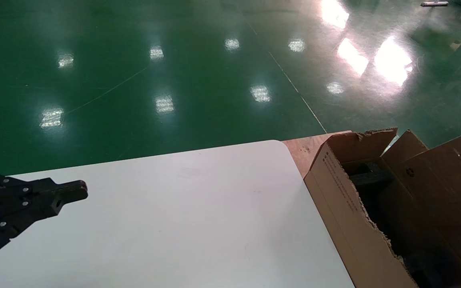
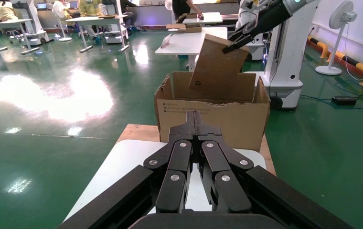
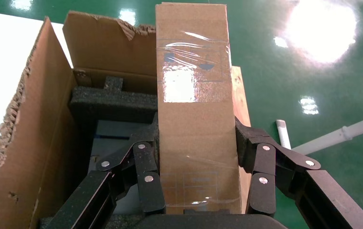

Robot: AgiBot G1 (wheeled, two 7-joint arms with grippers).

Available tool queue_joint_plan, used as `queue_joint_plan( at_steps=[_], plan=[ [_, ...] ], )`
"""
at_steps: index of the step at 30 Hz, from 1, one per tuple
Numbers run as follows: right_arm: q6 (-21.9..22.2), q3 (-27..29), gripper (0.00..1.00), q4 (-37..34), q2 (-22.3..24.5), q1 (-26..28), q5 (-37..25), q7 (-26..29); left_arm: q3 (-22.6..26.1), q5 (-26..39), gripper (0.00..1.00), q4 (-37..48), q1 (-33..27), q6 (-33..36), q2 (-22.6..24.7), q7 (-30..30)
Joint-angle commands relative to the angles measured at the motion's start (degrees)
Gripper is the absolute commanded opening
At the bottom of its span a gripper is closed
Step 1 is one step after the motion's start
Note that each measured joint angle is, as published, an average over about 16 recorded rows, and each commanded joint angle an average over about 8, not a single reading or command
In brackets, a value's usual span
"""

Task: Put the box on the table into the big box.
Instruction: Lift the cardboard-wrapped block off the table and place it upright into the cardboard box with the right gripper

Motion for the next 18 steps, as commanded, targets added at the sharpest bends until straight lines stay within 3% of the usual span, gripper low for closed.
queue_joint_plan(
  at_steps=[1,18],
  plan=[
    [0.47,-0.57,0.00,-0.28,0.16,0.04,0.05,-0.33,0.00,0.00,0.00,0.00,0.00,0.00,0.00,0.00],
    [4.71,-6.80,0.00,-8.36,0.18,3.08,3.30,-5.61,0.01,-0.01,0.00,0.00,0.00,0.00,0.00,0.01]
  ],
)
